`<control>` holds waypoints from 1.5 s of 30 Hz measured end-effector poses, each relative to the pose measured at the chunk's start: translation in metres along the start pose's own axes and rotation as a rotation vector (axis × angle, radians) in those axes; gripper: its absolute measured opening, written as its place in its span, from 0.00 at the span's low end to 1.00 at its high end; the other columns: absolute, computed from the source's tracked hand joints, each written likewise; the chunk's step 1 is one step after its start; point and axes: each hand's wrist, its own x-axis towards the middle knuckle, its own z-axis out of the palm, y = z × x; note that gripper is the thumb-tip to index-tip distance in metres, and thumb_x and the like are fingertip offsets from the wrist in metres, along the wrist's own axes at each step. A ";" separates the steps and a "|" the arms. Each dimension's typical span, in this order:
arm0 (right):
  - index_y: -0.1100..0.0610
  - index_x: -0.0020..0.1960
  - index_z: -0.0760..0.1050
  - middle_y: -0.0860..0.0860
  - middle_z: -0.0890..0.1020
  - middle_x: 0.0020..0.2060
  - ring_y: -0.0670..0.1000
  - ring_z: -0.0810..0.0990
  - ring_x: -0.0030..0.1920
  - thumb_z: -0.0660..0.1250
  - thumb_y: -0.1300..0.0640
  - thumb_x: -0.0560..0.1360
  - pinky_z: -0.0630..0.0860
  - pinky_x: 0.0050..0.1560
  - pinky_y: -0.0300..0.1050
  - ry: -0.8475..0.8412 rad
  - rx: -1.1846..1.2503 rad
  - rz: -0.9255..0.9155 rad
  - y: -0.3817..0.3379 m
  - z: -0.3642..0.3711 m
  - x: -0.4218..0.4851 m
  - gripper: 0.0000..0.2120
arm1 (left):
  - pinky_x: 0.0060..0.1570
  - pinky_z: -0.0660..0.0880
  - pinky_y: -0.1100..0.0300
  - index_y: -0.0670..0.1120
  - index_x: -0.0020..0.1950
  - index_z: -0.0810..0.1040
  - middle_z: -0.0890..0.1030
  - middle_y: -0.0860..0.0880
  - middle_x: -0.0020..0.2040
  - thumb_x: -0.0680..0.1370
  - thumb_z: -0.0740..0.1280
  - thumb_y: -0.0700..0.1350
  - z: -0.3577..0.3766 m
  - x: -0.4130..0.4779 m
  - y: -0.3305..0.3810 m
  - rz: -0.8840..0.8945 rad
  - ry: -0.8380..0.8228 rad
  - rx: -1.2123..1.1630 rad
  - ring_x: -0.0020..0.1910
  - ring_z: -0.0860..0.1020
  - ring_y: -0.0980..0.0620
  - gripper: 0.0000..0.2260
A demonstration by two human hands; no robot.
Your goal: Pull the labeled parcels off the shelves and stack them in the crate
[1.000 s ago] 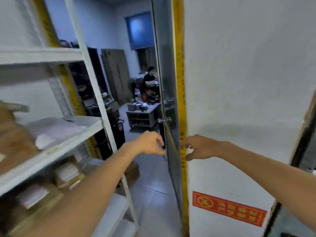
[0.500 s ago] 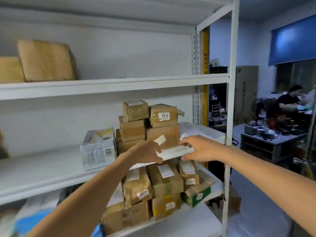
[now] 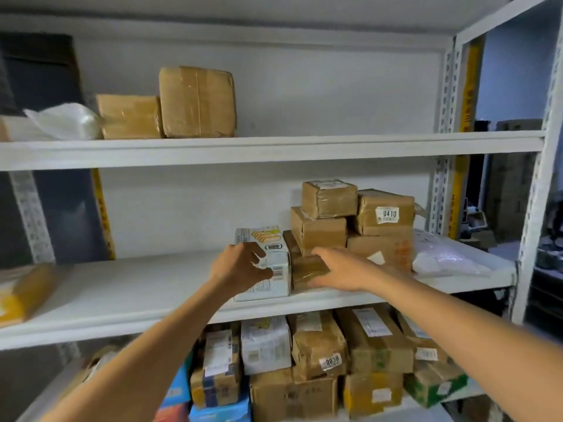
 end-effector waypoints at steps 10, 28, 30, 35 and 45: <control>0.57 0.72 0.63 0.54 0.71 0.69 0.53 0.69 0.69 0.67 0.52 0.78 0.68 0.67 0.47 0.128 0.182 -0.014 -0.025 0.032 0.077 0.26 | 0.55 0.76 0.54 0.44 0.68 0.71 0.77 0.45 0.63 0.68 0.77 0.47 0.008 0.039 -0.047 -0.216 0.116 -0.151 0.58 0.76 0.48 0.30; 0.61 0.64 0.69 0.55 0.76 0.60 0.54 0.75 0.60 0.67 0.48 0.77 0.73 0.54 0.46 0.219 0.550 0.252 -0.039 0.073 0.139 0.22 | 0.44 0.79 0.51 0.41 0.59 0.76 0.82 0.42 0.48 0.75 0.72 0.41 0.042 0.076 -0.074 -0.466 0.012 -0.925 0.42 0.80 0.45 0.14; 0.61 0.74 0.61 0.57 0.69 0.70 0.56 0.68 0.70 0.70 0.52 0.75 0.68 0.68 0.52 0.205 0.699 0.295 -0.050 0.073 0.132 0.33 | 0.42 0.79 0.53 0.41 0.59 0.74 0.82 0.43 0.46 0.74 0.73 0.40 0.034 0.068 -0.082 -0.462 0.001 -0.965 0.41 0.81 0.46 0.16; 0.60 0.75 0.57 0.55 0.70 0.70 0.56 0.68 0.70 0.75 0.64 0.70 0.65 0.70 0.49 0.121 0.868 0.339 -0.068 0.078 0.121 0.40 | 0.38 0.77 0.54 0.39 0.61 0.70 0.81 0.43 0.50 0.72 0.72 0.34 0.015 0.036 -0.108 -0.416 -0.038 -1.062 0.42 0.81 0.47 0.20; 0.52 0.72 0.63 0.51 0.77 0.62 0.51 0.75 0.62 0.77 0.74 0.60 0.76 0.58 0.45 0.179 0.836 0.120 -0.096 0.085 0.091 0.47 | 0.54 0.79 0.45 0.41 0.70 0.69 0.80 0.38 0.59 0.62 0.73 0.31 -0.011 0.004 -0.128 -0.184 -0.263 -1.134 0.55 0.81 0.39 0.36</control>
